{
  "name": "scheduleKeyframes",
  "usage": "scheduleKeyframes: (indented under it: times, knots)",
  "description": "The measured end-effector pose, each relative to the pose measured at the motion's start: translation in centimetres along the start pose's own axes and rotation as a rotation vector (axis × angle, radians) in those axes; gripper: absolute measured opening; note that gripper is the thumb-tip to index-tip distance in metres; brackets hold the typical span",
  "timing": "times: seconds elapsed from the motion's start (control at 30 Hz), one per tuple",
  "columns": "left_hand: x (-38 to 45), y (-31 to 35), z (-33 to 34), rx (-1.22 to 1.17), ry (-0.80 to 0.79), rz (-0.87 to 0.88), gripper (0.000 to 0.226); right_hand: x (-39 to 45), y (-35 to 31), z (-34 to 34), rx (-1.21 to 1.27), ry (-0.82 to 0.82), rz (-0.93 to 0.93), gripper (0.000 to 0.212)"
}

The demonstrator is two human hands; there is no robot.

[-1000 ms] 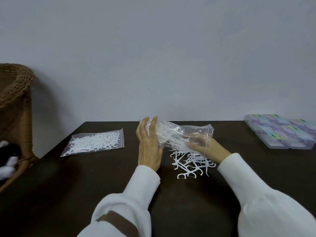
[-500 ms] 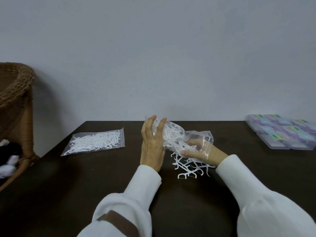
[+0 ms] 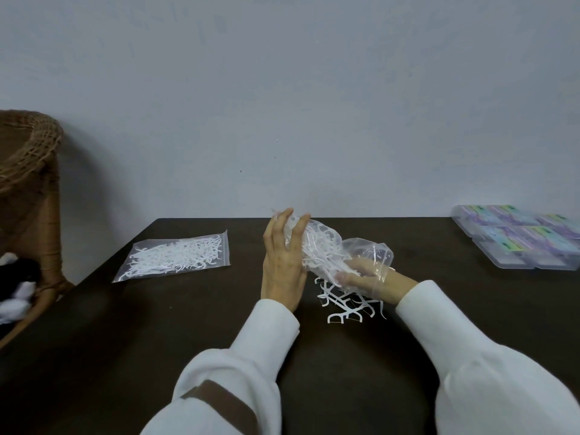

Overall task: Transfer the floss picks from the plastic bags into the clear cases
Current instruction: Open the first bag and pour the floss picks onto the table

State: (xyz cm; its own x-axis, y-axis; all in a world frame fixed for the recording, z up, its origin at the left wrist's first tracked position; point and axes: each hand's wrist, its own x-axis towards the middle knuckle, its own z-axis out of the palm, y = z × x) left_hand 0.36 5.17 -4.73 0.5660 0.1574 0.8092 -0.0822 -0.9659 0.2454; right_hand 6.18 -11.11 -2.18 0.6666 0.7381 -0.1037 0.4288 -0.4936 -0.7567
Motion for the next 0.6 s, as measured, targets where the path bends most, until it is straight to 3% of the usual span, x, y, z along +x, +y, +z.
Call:
scheduleKeyframes:
  times: [0.1, 0.3, 0.6]
  knots:
    - [0.1, -0.5, -0.1, 0.006, -0.002, -0.046, 0.096, 0.2, 0.4, -0.2, 0.042, 0.026, -0.020, 0.015]
    - [0.4, -1.5, -0.2, 0.008, 0.014, -0.146, 0.090, -0.1, 1.5, -0.6, 0.166, 0.100, -0.029, 0.017]
    - [0.6, -3.2, -0.4, -0.019, 0.069, -0.358, 0.082, 0.0, 1.7, -1.6, 0.126, 0.241, -0.109, 0.026]
